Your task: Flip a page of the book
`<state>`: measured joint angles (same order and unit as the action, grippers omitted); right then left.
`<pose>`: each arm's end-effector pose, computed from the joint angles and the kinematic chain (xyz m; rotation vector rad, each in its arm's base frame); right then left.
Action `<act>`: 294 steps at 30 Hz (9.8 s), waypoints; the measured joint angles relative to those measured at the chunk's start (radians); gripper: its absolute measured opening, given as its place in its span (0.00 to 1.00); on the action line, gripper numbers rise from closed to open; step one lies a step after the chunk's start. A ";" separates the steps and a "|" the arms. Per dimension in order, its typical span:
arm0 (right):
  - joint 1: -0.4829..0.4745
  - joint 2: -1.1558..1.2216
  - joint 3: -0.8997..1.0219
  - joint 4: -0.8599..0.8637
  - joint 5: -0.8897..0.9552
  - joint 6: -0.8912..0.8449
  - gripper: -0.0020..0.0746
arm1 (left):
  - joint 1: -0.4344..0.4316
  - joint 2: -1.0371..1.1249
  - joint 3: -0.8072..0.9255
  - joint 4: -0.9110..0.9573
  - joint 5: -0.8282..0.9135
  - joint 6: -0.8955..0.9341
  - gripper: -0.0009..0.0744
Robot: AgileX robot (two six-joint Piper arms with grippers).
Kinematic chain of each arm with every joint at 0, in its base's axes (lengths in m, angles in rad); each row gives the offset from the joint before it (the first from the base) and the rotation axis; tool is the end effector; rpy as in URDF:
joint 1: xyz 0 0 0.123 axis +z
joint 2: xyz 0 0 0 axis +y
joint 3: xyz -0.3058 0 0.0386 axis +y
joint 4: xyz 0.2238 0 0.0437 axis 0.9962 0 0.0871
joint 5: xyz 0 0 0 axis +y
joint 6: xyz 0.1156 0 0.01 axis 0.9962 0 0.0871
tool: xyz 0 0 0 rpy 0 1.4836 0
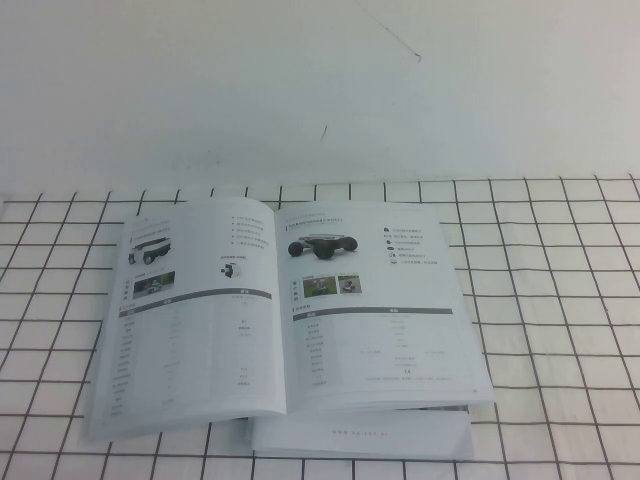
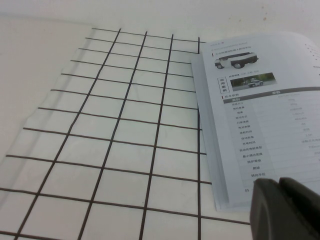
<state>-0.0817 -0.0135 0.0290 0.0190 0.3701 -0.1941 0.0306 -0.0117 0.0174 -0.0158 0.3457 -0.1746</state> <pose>0.0290 -0.0016 0.1635 -0.0934 1.8703 -0.1716 0.0298 0.0003 0.1700 -0.1979 1.8258 -0.1164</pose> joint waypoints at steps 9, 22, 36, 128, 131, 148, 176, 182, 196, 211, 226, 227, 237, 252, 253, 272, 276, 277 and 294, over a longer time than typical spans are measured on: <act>0.000 0.000 0.000 0.000 0.000 0.000 0.03 | 0.000 0.000 0.000 0.000 0.000 0.000 0.01; 0.000 0.000 0.000 0.000 0.000 0.000 0.03 | 0.000 0.000 0.000 0.000 0.000 0.000 0.01; 0.000 0.000 0.000 -0.012 -0.370 -0.015 0.03 | 0.000 0.000 0.012 0.016 -0.385 0.002 0.01; 0.288 1.981 -1.322 0.660 0.366 -0.515 0.68 | -0.346 1.818 -0.936 -0.780 -0.054 0.833 0.01; 0.288 2.013 -1.328 0.658 0.366 -0.494 0.69 | -0.346 1.818 -0.936 -0.780 -0.054 0.833 0.01; 0.288 2.044 -1.334 0.739 0.406 -0.501 0.69 | -0.346 1.818 -0.936 -0.780 -0.054 0.833 0.01; 0.288 2.083 -1.335 0.940 0.486 -0.604 0.69 | -0.346 1.819 -0.936 -0.797 -0.058 0.833 0.01; 0.288 2.080 -1.335 1.001 0.504 -0.636 0.69 | -0.346 1.819 -0.936 -0.799 -0.060 0.833 0.01; 0.288 2.048 -1.335 1.380 0.675 -0.860 0.69 | -0.346 1.811 -0.936 -0.799 -0.063 0.833 0.01; 0.288 2.046 -1.335 1.485 0.765 -0.937 0.69 | -0.346 1.540 -0.934 -0.794 -0.001 0.826 0.01; 0.306 2.044 -1.398 1.521 0.793 -0.945 0.69 | -0.557 1.324 -0.833 -0.735 0.106 0.726 0.01; 0.310 2.044 -1.406 1.523 0.794 -0.945 0.69 | -0.596 1.319 -0.815 -0.737 0.081 0.714 0.01; 0.362 2.043 -1.426 1.528 0.798 -0.945 0.69 | -0.924 1.317 -0.713 -0.834 -0.346 0.676 0.01; 0.378 2.037 -1.439 1.592 0.801 -0.945 0.69 | -0.948 1.413 -0.709 -1.006 -0.621 0.687 0.01; 0.378 2.033 -1.444 1.592 0.801 -0.945 0.69 | -0.948 1.415 -0.709 -1.024 -0.628 0.690 0.01; 0.378 1.966 -1.542 1.360 0.814 -0.943 0.59 | -0.944 1.428 -0.709 -1.735 -0.971 1.206 0.01; 0.378 1.966 -1.543 1.143 0.818 -0.907 0.41 | -0.877 1.428 -0.697 -1.746 -0.905 1.262 0.01; 0.378 1.966 -1.543 1.092 0.820 -0.896 0.36 | -0.854 1.428 -0.690 -1.746 -0.879 1.265 0.01; 0.389 2.056 -1.536 0.700 0.611 -0.723 0.03 | -0.479 1.524 -0.653 -1.736 -0.406 1.277 0.01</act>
<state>0.3073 2.0422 -1.5075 0.7190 0.9807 -0.9170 -0.4479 1.5123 -0.6360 -1.7514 -0.0601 1.1021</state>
